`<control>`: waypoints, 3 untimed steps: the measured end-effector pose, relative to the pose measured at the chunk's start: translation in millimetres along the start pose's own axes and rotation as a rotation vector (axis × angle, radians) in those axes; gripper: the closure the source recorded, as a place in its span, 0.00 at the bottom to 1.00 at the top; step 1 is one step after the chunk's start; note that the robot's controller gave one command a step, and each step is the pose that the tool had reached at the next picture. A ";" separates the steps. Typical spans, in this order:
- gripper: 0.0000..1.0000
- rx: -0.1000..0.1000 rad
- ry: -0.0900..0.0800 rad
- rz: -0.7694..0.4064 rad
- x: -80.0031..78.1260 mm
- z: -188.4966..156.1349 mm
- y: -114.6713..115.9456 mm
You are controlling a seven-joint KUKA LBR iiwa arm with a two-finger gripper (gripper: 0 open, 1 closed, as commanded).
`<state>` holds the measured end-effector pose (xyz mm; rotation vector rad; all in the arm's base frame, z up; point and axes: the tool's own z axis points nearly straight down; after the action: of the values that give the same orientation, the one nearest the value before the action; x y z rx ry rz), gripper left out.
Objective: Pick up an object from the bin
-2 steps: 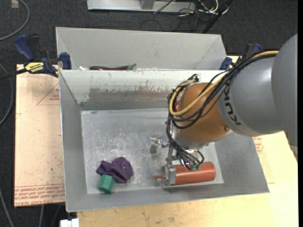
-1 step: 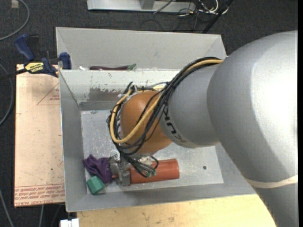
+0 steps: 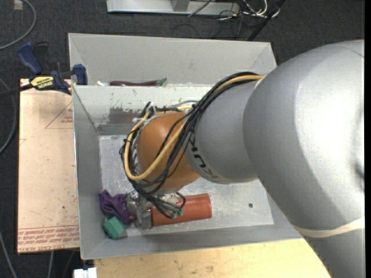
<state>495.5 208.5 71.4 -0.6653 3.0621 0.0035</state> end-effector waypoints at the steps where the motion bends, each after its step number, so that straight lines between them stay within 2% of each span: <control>1: 1.00 -0.004 0.001 0.000 1.4 -1.7 1.5; 2: 1.00 -0.002 0.010 0.010 5.0 -18.8 -4.0; 3: 1.00 -0.001 -0.001 0.008 1.6 -39.0 -3.6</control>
Offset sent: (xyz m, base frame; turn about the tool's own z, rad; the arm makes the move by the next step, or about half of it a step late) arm -0.0001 -0.0003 0.0587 0.0000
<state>495.3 204.4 110.3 -0.6526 3.0642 0.0053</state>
